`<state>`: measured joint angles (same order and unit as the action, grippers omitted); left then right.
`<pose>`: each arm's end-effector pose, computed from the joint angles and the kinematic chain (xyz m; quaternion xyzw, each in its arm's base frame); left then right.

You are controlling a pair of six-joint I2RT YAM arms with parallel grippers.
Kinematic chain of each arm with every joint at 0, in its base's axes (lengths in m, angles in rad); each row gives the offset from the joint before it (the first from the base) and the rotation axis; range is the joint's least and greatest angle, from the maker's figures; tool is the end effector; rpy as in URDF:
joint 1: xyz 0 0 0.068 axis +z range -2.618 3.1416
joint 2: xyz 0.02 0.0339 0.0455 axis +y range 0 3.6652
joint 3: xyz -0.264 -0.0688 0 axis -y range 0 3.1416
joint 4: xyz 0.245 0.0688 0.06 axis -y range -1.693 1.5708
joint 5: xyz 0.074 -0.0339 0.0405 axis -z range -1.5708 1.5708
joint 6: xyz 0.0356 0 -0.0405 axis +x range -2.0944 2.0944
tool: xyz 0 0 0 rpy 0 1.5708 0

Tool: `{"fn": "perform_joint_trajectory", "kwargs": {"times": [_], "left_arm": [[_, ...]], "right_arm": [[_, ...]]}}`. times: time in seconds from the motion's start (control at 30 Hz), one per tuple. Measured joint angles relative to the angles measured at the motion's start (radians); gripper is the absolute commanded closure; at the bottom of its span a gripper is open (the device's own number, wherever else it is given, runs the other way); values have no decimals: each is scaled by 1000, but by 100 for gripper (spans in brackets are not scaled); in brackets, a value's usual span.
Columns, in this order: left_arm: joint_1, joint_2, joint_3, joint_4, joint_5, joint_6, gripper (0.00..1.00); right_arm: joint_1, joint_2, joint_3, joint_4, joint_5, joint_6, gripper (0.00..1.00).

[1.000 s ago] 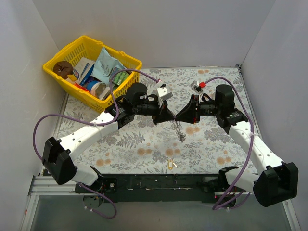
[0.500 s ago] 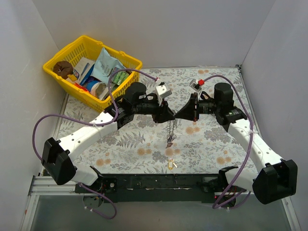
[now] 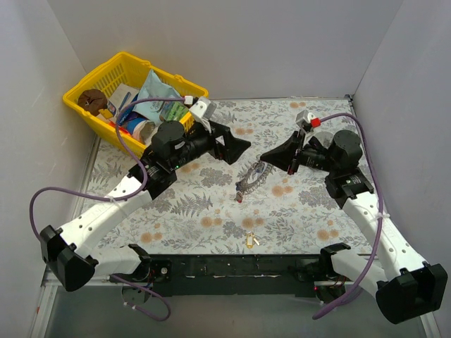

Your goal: Put the keys on the keyring

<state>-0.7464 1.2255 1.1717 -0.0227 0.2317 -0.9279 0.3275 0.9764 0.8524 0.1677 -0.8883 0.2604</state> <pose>0.2050 -0.2008 0.4004 0.0122 0.7328 -0.5581 0.3890 0.1985 0.0966 0.3657 -0.3312 0.6136 0.4734 0.5382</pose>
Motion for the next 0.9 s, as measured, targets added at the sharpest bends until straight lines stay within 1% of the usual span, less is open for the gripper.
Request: {"fn": "perform_joint_trajectory", "kwargs": {"times": [0.07,0.17,0.27,0.33,0.43,0.53,0.6,0.77,0.83,0.9], "left_arm": [[4,-30,-1,10,-26,-21,2],[9,-55,3,25,-11,-31,2],[25,-58,3,39,84,-31,2],[38,-58,-10,68,176,-32,3],[58,-61,-42,132,328,-37,11],[68,-61,-64,179,428,-39,15],[71,-61,-74,204,483,-41,22],[71,-46,-78,257,588,-51,35],[71,-27,-78,276,627,-61,37],[71,-3,-78,293,669,-72,42]], "right_arm": [[0,-9,-2,49,0,25,99],[0,-21,-16,134,-7,65,99],[0,-21,-25,221,-44,110,99],[0,-20,-32,303,-92,152,99],[0,-9,-32,426,-156,220,99],[0,7,-33,540,-207,294,99],[0,14,-36,596,-230,332,99],[0,16,-51,664,-269,389,99],[0,16,-51,678,-274,397,99],[0,16,-51,686,-278,404,99]]}}
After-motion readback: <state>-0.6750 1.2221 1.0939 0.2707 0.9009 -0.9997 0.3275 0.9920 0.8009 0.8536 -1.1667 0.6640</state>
